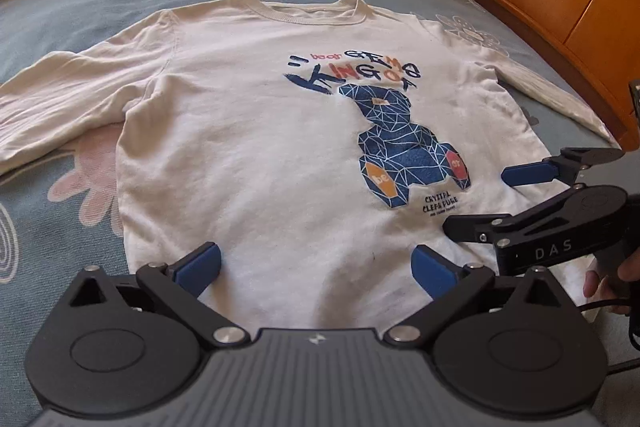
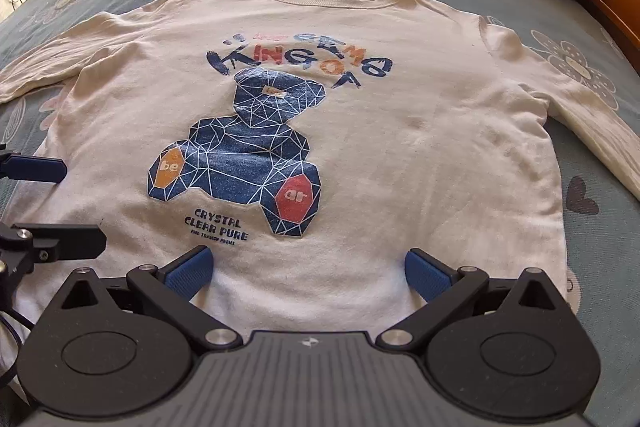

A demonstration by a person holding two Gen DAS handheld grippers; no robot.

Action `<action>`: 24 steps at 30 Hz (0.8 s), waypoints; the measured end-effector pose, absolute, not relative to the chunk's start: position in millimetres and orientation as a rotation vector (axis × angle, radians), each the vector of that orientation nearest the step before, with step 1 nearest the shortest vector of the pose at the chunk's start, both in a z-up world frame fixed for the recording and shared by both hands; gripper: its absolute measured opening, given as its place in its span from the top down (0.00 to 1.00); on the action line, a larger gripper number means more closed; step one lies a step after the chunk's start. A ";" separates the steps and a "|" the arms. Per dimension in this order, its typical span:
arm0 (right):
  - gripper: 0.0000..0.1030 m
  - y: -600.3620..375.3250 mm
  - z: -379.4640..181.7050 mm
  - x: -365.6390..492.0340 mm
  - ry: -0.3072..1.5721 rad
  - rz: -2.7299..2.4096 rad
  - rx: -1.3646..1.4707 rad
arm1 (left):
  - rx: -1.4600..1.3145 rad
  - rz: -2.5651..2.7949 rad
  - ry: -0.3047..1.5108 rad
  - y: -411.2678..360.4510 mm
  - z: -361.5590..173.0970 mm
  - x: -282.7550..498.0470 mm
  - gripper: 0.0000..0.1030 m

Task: Fold clothes

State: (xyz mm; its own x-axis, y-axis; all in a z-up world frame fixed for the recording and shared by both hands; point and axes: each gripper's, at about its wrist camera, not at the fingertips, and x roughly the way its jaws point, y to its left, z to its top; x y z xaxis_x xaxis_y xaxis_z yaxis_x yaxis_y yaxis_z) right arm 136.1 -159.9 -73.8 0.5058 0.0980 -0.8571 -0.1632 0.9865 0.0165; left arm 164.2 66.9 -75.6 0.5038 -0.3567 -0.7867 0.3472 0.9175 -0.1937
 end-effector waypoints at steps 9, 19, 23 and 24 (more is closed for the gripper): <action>0.00 -173.1 -61.5 104.3 0.889 0.283 -0.067 | 0.072 -0.303 0.790 58.5 -52.0 123.7 0.03; 0.00 -211.9 -47.4 20.2 0.761 0.141 -0.034 | 0.048 -0.245 0.769 26.0 -45.7 65.2 0.02; 0.00 -215.6 -72.9 18.6 0.782 0.101 -0.012 | 0.068 -0.223 0.803 17.5 -71.5 52.4 0.02; 0.00 -216.3 -77.3 16.8 0.780 0.101 -0.011 | 0.051 -0.217 0.821 17.7 -76.1 48.6 0.02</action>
